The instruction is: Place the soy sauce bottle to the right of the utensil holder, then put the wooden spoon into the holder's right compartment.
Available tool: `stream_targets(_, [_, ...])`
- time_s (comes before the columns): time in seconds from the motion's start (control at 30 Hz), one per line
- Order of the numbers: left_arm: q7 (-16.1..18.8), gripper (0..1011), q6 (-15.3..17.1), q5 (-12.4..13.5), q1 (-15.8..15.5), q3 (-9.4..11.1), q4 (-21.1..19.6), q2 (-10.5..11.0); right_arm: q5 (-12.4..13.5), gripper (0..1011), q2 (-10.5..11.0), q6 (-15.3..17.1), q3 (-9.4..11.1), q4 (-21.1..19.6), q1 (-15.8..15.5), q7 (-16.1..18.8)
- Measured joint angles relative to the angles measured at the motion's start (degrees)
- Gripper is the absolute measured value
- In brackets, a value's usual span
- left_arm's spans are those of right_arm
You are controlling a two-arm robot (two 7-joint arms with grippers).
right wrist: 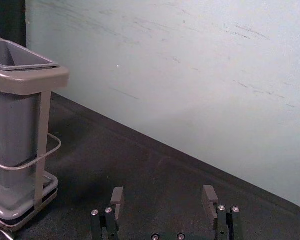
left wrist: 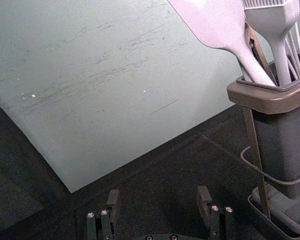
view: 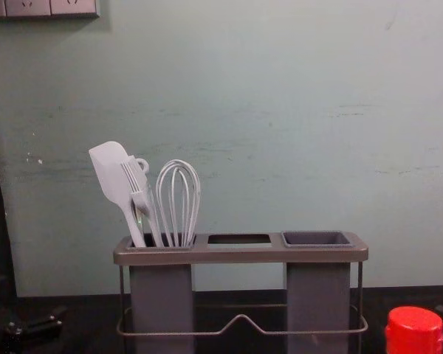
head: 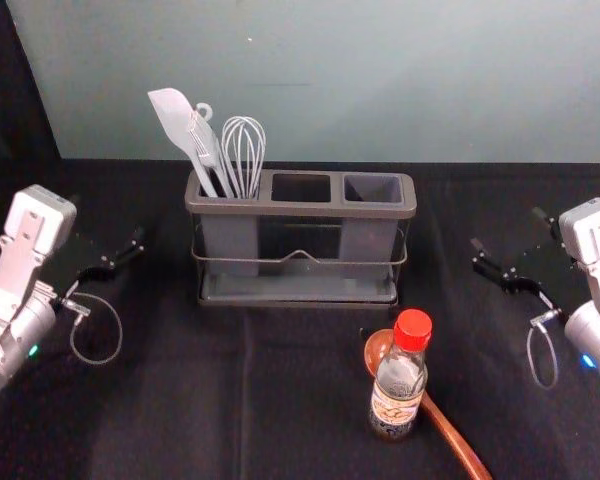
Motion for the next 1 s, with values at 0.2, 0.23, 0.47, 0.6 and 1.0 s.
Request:
stream_targets(0.2, [0.0, 1000, 0.0, 0.0, 0.0, 0.0, 0.0, 0.0, 0.0, 1003, 0.0, 0.0, 0.0, 0.0, 0.0, 0.0])
stream_targets(0.23, [0.0, 1000, 0.0, 0.0, 0.0, 0.0, 0.0, 0.0, 0.0, 1002, 0.0, 0.0, 0.0, 0.0, 0.0, 0.0])
stream_targets(0.47, [0.0, 1000, 0.0, 0.0, 0.0, 0.0, 0.0, 0.0, 0.0, 1003, 0.0, 0.0, 0.0, 0.0, 0.0, 0.0])
stream_targets(0.6, [0.0, 1000, 0.0, 0.0, 0.0, 0.0, 0.0, 0.0, 0.0, 1003, 0.0, 0.0, 0.0, 0.0, 0.0, 0.0])
stream_targets(1.0, [0.0, 1000, 0.0, 0.0, 0.0, 0.0, 0.0, 0.0, -3.55, 1003, 1.64, -0.01, 0.72, -4.56, -3.67, -1.32])
